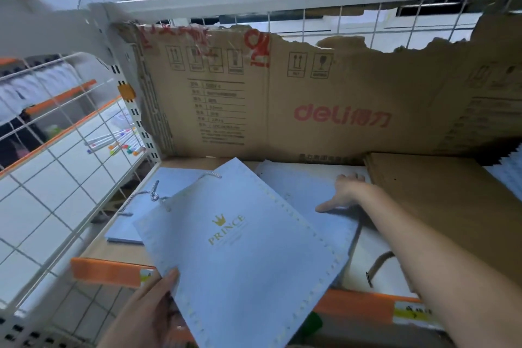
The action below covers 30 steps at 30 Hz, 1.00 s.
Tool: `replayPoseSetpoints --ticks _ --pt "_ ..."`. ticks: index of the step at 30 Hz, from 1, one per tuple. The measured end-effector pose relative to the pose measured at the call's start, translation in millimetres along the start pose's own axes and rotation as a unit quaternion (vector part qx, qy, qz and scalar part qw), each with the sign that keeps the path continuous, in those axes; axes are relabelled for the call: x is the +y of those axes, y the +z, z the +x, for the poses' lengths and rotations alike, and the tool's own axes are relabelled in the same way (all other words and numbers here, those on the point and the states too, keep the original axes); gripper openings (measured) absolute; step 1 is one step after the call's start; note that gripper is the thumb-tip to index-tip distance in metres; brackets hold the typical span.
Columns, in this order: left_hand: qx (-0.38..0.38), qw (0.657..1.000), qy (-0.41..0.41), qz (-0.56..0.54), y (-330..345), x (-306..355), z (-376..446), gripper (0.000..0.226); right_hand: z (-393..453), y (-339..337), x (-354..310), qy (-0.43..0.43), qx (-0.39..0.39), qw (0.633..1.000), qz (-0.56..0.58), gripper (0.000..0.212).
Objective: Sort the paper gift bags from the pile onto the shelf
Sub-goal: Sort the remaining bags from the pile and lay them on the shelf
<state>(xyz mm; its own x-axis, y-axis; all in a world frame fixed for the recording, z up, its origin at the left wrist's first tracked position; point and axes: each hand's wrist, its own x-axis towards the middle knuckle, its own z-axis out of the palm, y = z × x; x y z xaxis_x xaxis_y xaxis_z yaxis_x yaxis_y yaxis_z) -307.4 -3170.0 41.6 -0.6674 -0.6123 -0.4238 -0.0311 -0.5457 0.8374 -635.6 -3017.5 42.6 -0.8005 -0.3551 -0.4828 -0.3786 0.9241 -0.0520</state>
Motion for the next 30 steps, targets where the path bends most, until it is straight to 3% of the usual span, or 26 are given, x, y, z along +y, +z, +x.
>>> replayPoseSetpoints --ticks 6,10,12,15,18,22,25,30 --pt "-0.009 1.0 -0.001 0.003 -11.2 -2.3 26.3 0.025 -1.8 -11.1 5.2 0.034 0.008 0.997 0.066 0.1" --pt "-0.019 1.0 -0.005 0.01 -6.1 0.4 44.4 0.042 -19.3 -34.8 21.6 -0.061 0.078 0.972 0.214 0.037" --pt "-0.03 0.999 -0.008 0.007 4.5 2.0 49.7 0.045 -38.5 -45.3 37.6 -0.087 0.115 0.949 0.28 0.025" --pt "-0.041 0.999 0.019 -0.006 26.0 0.1 57.5 0.034 -70.2 -53.5 72.5 -0.088 0.213 0.931 0.281 0.023" --pt "-0.07 0.997 0.042 0.008 60.1 -6.6 55.2 0.033 -104.3 -53.2 119.2 -0.055 0.324 0.891 0.314 0.027" --pt "-0.121 0.99 0.066 0.025 122.3 -19.4 28.8 0.038 -148.5 -41.2 189.2 -0.026 0.403 0.815 0.415 0.02" --pt "-0.158 0.984 0.074 0.036 158.5 -37.5 15.7 0.033 -175.5 -25.5 243.5 -0.016 0.433 0.744 0.509 0.016" --pt "-0.198 0.971 0.112 0.069 235.2 -67.6 -18.7 0.028 -202.6 1.7 348.8 0.027 0.448 0.694 0.563 0.022"
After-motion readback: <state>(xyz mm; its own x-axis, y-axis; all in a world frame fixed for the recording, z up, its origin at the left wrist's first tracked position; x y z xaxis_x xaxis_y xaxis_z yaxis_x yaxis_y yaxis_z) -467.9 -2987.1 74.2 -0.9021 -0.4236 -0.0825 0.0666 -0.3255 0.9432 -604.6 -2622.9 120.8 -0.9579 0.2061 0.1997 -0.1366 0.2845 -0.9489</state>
